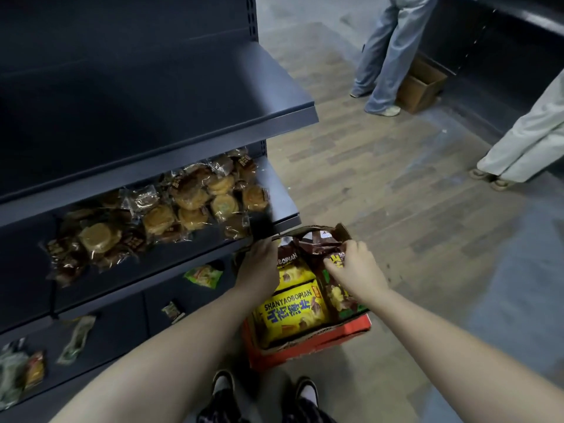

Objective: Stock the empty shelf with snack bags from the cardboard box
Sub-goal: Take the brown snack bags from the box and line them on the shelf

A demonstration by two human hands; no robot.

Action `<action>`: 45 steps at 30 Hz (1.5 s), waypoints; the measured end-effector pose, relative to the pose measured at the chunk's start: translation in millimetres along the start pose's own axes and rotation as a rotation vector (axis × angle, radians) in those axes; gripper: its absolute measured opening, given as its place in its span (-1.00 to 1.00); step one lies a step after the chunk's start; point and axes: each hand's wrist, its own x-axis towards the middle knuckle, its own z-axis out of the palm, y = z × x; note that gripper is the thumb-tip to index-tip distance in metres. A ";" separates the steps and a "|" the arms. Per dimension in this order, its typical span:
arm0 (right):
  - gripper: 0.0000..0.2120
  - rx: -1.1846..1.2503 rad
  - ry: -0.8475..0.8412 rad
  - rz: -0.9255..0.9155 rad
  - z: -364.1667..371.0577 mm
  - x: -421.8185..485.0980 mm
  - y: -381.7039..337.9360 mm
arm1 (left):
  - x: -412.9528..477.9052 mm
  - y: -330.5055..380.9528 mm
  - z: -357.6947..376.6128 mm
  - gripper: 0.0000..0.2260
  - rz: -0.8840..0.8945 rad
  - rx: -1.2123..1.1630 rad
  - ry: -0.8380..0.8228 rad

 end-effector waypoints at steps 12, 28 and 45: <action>0.02 -0.200 -0.175 0.225 48.7 7.6 -8.4 | 33.3 -7.2 33.0 -0.42 0.034 0.318 0.099; -0.29 -0.137 -0.216 0.235 17.8 2.5 -4.1 | 15.1 -17.8 -1.0 -0.67 0.044 0.036 0.042; -0.57 1.433 -0.547 0.107 -120.7 -32.4 -117.8 | -23.9 46.1 -150.5 -0.51 -0.327 -1.481 -0.064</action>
